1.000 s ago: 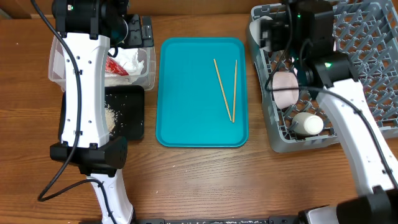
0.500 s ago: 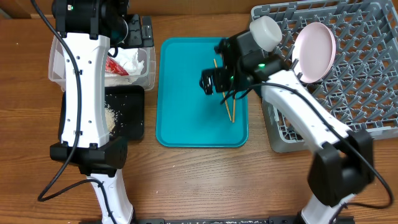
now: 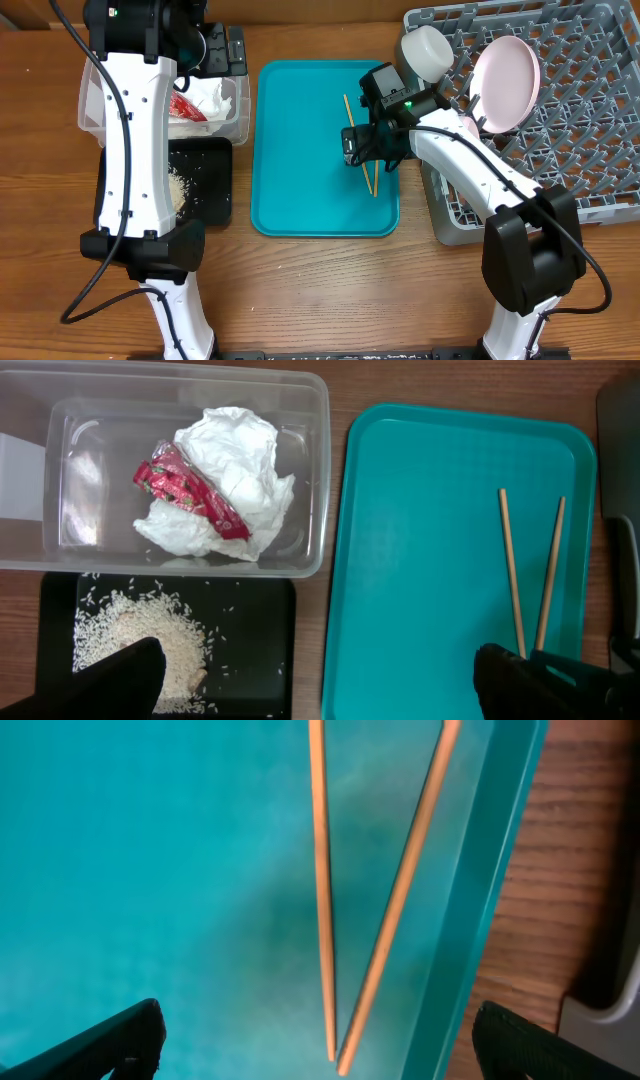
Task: Sort waste into correct bins and load items into the dishwasher
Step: 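Reach right gripper to wooden chopsticks on teal tray and grasp one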
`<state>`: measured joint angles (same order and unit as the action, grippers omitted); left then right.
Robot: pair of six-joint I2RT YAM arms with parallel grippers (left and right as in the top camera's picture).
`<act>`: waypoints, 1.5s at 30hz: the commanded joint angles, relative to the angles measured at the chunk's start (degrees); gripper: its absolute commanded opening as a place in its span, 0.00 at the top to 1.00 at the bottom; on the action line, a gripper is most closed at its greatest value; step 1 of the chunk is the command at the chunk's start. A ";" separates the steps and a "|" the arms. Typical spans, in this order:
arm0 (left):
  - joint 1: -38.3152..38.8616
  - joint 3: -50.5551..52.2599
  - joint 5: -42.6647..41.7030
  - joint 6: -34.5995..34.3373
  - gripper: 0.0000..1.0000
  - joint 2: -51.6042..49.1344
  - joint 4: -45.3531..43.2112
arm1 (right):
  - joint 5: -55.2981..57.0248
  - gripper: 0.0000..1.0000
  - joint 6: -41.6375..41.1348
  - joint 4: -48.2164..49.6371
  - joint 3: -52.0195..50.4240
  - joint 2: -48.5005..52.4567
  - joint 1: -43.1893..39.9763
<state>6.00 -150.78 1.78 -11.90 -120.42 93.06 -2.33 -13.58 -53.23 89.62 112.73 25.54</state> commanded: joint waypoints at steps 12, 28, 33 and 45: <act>0.39 -0.85 0.13 -0.55 0.00 0.72 -0.11 | -3.17 0.27 -1.92 13.20 0.35 4.35 3.30; 0.39 -0.85 0.13 -0.55 0.00 0.72 -0.11 | 1.99 0.36 -4.57 11.15 1.18 5.75 4.57; 0.39 -0.85 0.13 -0.55 0.00 0.72 -0.11 | 2.03 0.33 -4.92 10.29 3.58 4.57 3.54; 0.39 -0.85 -0.90 -0.59 0.00 0.72 -0.11 | 2.47 0.33 -4.48 5.90 4.28 -4.59 1.25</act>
<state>6.00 -150.78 1.78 -11.90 -120.42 93.06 0.01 -17.96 -47.33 91.66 116.03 28.69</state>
